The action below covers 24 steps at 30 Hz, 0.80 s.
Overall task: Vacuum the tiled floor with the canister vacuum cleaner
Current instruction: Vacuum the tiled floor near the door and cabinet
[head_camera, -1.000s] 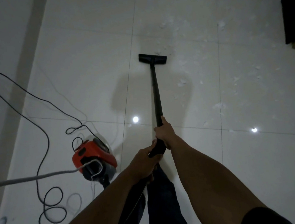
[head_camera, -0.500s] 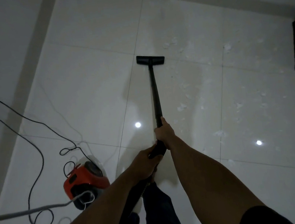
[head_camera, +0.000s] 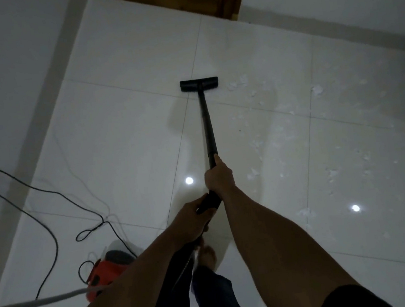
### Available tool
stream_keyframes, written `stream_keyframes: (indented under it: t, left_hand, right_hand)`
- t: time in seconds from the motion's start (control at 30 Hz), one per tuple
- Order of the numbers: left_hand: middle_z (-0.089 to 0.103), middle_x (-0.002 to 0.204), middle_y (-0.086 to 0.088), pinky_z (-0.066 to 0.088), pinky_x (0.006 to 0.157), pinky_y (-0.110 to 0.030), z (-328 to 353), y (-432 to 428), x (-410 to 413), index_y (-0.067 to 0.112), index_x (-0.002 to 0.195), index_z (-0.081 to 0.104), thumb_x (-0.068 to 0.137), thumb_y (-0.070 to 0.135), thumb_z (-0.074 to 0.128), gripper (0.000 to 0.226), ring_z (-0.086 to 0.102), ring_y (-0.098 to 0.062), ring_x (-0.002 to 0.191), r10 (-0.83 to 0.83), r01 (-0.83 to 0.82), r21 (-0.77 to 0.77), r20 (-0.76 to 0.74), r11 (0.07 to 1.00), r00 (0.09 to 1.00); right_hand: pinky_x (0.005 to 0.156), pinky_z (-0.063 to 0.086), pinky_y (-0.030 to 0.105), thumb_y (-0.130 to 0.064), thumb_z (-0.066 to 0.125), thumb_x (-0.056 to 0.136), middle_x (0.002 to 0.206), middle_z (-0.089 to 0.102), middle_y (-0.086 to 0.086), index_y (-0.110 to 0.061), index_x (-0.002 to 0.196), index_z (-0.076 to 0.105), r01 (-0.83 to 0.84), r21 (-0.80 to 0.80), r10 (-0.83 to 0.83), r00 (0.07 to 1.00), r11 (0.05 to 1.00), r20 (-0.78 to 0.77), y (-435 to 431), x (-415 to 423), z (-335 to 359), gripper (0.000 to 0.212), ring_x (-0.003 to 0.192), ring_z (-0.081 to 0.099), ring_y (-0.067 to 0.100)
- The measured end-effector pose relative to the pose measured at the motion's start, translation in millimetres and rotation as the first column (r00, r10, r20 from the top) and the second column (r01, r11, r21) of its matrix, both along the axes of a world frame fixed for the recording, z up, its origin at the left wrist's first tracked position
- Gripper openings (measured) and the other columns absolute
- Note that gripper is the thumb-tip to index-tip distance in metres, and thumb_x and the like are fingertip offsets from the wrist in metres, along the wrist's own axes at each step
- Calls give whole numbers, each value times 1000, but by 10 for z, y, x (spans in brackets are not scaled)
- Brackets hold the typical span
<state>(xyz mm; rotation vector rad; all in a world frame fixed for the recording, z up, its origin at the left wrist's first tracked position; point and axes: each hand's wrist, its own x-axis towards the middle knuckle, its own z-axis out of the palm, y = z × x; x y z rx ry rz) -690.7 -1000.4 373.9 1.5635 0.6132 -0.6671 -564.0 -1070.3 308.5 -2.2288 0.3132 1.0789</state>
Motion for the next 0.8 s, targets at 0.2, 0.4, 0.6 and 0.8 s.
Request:
stream_keyframes:
  t: [0.2,0.4,0.6,0.8]
  left_hand:
    - [69,85,-6,47,51,-14,121,626,366,30,148,38,101,30,54,50,59,0,50,-104,105,4,-10,995,994]
    - [65,75,1,46,53,-15,113,826,739,29,148,38,101,28,53,50,57,-2,54,-89,89,1,-14,996,996]
    - [61,72,-2,51,50,-27,-22,951,1367,44,142,33,100,34,54,48,57,-13,53,-60,60,-6,-45,998,997]
    - [64,81,-5,44,44,-14,-99,1021,2225,31,149,35,103,28,51,49,52,2,39,-52,52,-5,-25,999,998]
  right_hand:
    - [84,57,39,-8,45,90,138,54,13,-35,158,16,152,15,-151,987,988,-46,422,322,102,79,99,63,27]
    - [74,51,32,-7,44,91,142,51,12,-34,159,15,154,34,-152,987,987,-51,670,692,123,79,89,55,20]
    - [58,43,26,-9,44,96,138,53,11,-34,159,14,189,21,-188,981,982,-55,794,1317,-16,74,68,47,10]
    - [50,38,21,-9,43,98,141,52,12,-34,159,14,210,35,-208,976,977,-65,880,2187,-167,73,65,46,6]
